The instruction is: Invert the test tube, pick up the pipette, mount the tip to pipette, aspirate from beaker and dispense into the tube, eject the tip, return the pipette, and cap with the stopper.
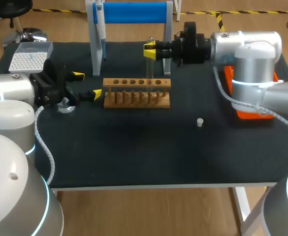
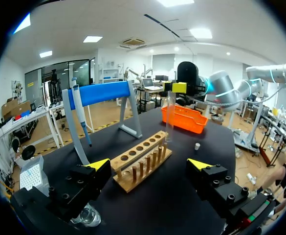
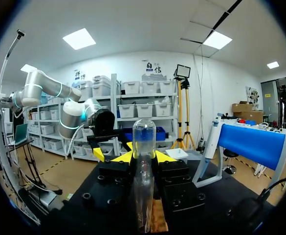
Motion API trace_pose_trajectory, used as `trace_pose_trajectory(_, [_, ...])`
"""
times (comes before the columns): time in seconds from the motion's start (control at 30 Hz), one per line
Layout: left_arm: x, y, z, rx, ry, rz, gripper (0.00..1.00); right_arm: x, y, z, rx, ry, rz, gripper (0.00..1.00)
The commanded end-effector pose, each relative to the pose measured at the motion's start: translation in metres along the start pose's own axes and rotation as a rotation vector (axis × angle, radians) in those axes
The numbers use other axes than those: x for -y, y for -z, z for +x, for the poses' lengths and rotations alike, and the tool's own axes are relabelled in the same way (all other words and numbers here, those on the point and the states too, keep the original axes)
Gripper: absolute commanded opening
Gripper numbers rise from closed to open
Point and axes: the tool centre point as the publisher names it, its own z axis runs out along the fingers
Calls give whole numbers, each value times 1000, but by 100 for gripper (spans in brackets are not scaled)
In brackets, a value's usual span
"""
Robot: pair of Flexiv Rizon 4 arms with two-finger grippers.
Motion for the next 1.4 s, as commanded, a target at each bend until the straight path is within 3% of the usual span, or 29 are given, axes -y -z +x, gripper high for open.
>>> trace_pose_trajectory(0.03, [-1,-1,0,0,-1,4,100,-2,3,5,9,0,4,0])
trace_pose_trajectory(0.53, [-1,-1,0,0,-1,4,100,-2,3,5,9,0,4,0])
trace_pose_trajectory(0.8, [-1,-1,0,0,-1,4,100,-18,20,-6,8,-533,19,0])
trace_pose_trajectory(1.0, [-1,-1,0,0,-1,4,100,-12,22,-7,-35,-919,78,0])
trace_pose_trajectory(1.2, [-1,-1,0,0,-1,4,100,-5,23,-6,-82,-1171,64,0])
trace_pose_trajectory(1.4, [-1,-1,0,0,-1,4,100,7,23,0,-137,-1353,109,0])
